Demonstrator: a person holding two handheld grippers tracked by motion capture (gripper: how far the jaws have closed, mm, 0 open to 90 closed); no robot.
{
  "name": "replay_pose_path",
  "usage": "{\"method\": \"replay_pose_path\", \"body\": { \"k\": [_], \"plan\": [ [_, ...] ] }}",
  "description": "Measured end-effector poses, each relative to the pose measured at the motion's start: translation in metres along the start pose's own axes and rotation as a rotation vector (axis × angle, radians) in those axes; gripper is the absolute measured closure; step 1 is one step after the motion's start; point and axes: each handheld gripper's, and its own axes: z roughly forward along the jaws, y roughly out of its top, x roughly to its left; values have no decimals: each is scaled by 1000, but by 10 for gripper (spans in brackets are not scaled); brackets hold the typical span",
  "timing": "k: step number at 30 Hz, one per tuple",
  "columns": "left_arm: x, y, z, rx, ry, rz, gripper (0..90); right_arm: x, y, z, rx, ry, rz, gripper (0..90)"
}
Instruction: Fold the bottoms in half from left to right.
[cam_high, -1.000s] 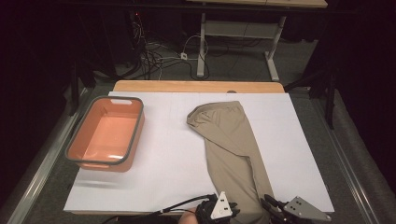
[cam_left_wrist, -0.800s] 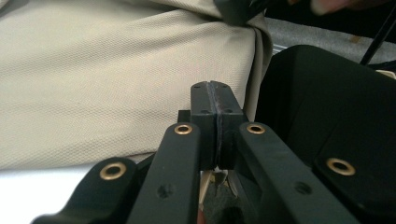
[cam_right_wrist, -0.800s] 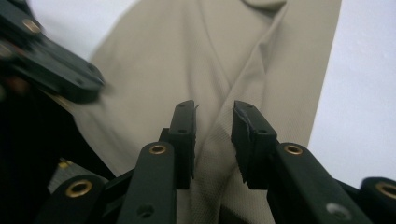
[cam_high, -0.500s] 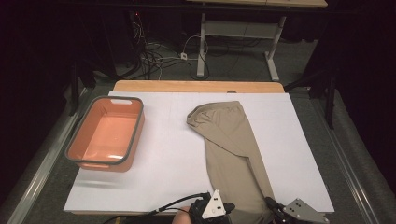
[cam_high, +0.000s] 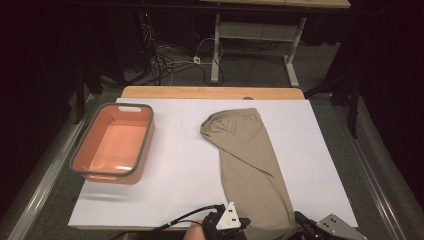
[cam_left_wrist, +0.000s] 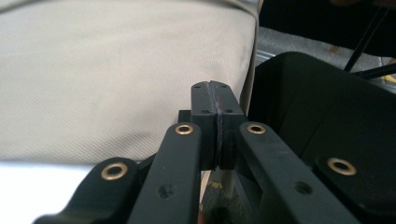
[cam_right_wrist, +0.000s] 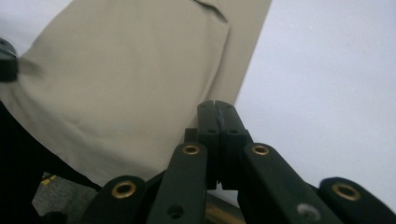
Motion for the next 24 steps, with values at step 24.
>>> {"method": "replay_pose_path", "body": {
  "k": [24],
  "plan": [
    [3, 4, -1, 9, 3, 18, 875, 0, -12, -1, 13, 27, 67, 899]
  ]
}}
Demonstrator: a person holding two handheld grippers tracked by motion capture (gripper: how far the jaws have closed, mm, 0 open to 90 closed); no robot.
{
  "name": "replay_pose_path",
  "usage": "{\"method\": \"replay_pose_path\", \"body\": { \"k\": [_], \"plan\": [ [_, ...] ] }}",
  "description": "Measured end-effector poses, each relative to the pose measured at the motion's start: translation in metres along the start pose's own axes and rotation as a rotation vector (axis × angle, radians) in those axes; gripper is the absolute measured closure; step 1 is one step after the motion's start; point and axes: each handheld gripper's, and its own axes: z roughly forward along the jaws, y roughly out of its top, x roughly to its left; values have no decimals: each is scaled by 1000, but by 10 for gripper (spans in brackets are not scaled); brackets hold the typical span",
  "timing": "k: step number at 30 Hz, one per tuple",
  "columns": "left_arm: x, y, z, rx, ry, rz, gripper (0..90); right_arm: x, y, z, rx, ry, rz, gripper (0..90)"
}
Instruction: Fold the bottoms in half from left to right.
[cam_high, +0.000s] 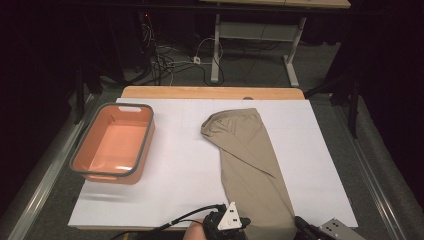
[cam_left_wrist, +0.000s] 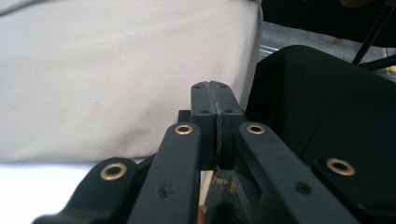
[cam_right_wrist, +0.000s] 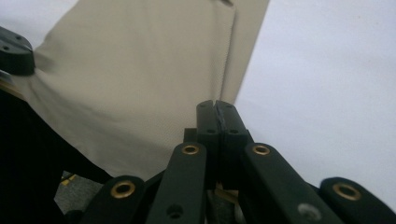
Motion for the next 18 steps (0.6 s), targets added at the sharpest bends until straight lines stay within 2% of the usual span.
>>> {"method": "replay_pose_path", "body": {
  "k": [5, 7, 9, 13, 16, 18],
  "plan": [
    [3, -2, 1, -2, -19, -48, 858, -1, 3, 4, -5, -18, -20, 844],
    [5, -2, -2, -24, -14, -72, 776, -3, 5, 3, -10, -11, -17, 801],
    [11, -2, -10, -67, 9, -76, 682, -5, 6, 2, -25, 8, -6, 743],
    [33, -6, -32, -105, 39, -132, 523, -8, 11, 3, -49, 45, -6, 583],
    [49, -14, -51, -122, 79, -160, 409, -9, 16, 4, -83, 48, -17, 437],
    [58, -19, -62, -129, 127, -171, 312, -10, 19, 6, -104, 60, -16, 347]
  ]
}}
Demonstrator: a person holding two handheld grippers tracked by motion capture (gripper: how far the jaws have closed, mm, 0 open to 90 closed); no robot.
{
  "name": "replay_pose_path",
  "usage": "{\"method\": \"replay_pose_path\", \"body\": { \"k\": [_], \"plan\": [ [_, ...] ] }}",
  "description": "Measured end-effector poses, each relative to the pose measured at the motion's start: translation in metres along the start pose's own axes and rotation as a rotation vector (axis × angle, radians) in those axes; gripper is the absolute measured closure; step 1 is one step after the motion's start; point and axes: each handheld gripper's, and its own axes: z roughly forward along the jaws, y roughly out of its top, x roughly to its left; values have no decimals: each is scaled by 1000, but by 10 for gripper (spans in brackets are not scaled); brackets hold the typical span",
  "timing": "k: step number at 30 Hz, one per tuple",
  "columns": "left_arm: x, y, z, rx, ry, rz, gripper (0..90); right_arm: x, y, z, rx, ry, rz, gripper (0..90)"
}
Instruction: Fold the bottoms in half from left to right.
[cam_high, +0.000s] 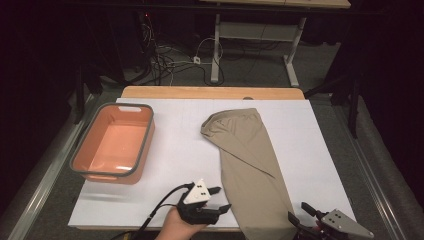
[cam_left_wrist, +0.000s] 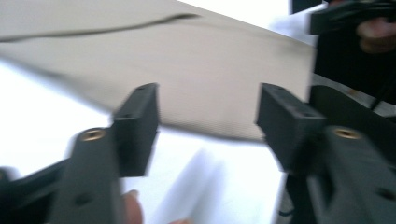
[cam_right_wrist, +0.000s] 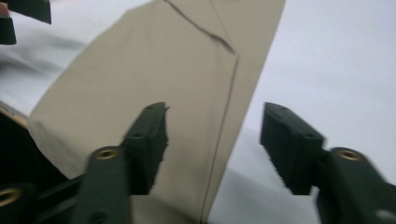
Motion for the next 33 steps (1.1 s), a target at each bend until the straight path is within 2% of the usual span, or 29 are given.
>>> {"method": "replay_pose_path", "body": {
  "k": [4, 6, 9, 11, 13, 16, 19, 20, 22, 23, 26, 30, 33],
  "plan": [
    [20, -7, -19, -10, 98, -24, 135, -1, 7, 8, -15, 20, -9, 189],
    [30, -12, -26, -13, 135, -41, 91, 1, 9, 12, -31, 24, -16, 131],
    [42, -17, -34, -10, 162, -68, 0, 3, 14, 17, -46, 13, -28, 30],
    [47, -20, -38, -26, 182, -78, 0, 5, 17, 21, -44, 4, -26, 0],
    [52, -22, -41, -36, 175, -94, 0, 6, 19, 24, -48, 7, -29, 0],
    [57, -26, -45, -36, 202, -90, 0, 9, 24, 28, -54, 2, -47, 0],
    [59, -27, -47, -31, 197, -93, 0, 13, 30, 35, -58, 4, -63, 0],
    [59, -28, -47, -24, 192, -85, 0, 15, 31, 38, -57, 3, -68, 0],
    [58, -29, -48, 34, 190, -26, 0, 19, 35, 41, -56, 20, -67, 0],
    [59, -30, -51, 42, 200, -9, 0, 21, 38, 44, -54, 24, -79, 0],
    [62, -34, -56, 21, 190, -23, 0, 25, 50, 50, -63, 24, -105, 0],
    [64, -44, -56, -53, 164, -83, 0, 32, 63, 69, -63, 46, -109, 0],
    [65, -46, -58, -85, 153, -88, 0, 36, 72, 87, -51, 56, -115, 0]
  ]
}}
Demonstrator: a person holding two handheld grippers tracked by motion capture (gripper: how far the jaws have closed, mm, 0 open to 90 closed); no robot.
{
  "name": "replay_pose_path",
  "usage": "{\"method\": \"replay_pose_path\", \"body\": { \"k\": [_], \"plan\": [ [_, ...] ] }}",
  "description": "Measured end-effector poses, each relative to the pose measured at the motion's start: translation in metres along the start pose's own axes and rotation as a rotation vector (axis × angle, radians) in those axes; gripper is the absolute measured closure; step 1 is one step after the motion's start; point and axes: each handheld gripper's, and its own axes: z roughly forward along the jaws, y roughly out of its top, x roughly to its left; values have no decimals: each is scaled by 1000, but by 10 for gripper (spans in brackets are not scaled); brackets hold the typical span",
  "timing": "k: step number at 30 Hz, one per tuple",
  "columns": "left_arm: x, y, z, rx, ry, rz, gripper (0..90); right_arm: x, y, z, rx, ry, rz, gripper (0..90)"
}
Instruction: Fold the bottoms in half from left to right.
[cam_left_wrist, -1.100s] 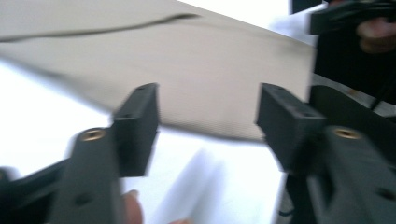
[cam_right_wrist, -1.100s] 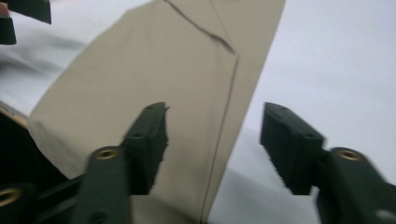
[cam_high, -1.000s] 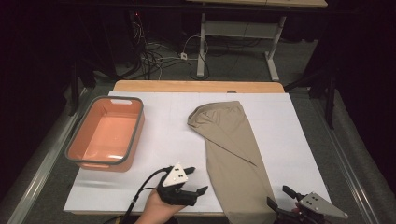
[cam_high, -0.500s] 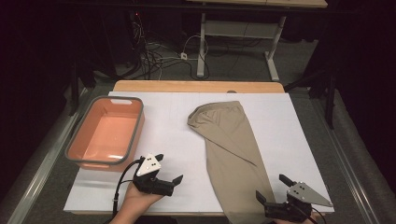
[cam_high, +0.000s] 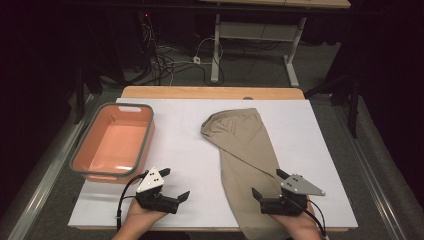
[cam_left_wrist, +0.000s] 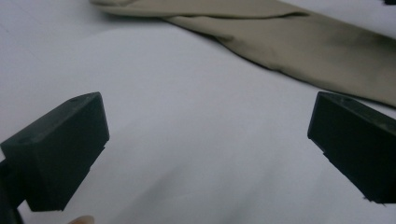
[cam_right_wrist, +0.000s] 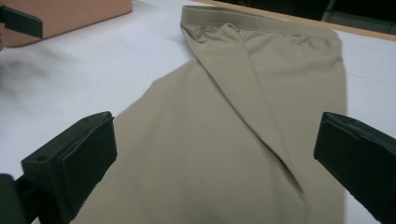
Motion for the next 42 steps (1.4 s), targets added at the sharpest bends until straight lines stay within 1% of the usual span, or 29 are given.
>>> {"method": "replay_pose_path", "body": {
  "k": [1, 2, 5, 9, 13, 16, 18, 20, 22, 23, 25, 27, 29, 30, 32, 36, 38, 42],
  "plan": [
    [0, -1, 0, -2, -7, -7, 0, 1, 3, 7, 2, 8, -1, 0],
    [0, -2, 0, -7, -12, -3, 0, 2, 5, 14, 7, 13, -8, 0],
    [-4, -3, 0, -13, -11, 32, 0, 5, 12, 35, 21, 20, -14, 0],
    [-2, -3, -1, -18, -28, 24, 0, 8, 22, 63, 46, 31, -13, 30],
    [-2, -3, -1, -23, -33, 30, 0, 12, 32, 91, 75, 44, -19, 84],
    [-2, -3, -1, -24, -39, 28, 0, 14, 39, 110, 98, 45, -23, 158],
    [-2, -4, -2, -27, -46, 36, 0, 15, 44, 123, 110, 48, -26, 183],
    [-3, -4, -3, -35, -43, 38, 0, 15, 51, 134, 119, 54, -23, 231],
    [-3, -5, -3, -40, -42, 36, 0, 16, 57, 144, 132, 50, -26, 269],
    [-3, -5, -3, -39, -42, 37, 0, 16, 59, 150, 139, 51, -23, 304],
    [-3, -4, -3, -37, -45, 39, 0, 16, 63, 161, 163, 36, -14, 358],
    [-3, -4, -3, -36, -51, 39, 0, 16, 66, 172, 187, 50, -15, 435],
    [-3, -5, -3, -40, -52, 39, 0, 17, 69, 183, 212, 46, -26, 476],
    [-3, -5, -3, -40, -53, 41, 0, 18, 71, 188, 221, 46, -30, 498],
    [-4, -5, -4, -41, -56, 49, 0, 20, 76, 196, 233, 26, -57, 546],
    [-4, -5, -4, -45, -60, 47, 0, 21, 83, 209, 263, 41, -64, 594],
    [-3, -5, -4, -45, -62, 46, 0, 22, 83, 214, 280, 40, -80, 605],
    [-4, -6, -5, -48, -65, 54, 0, 22, 78, 220, 300, 38, -85, 634]
  ]
}}
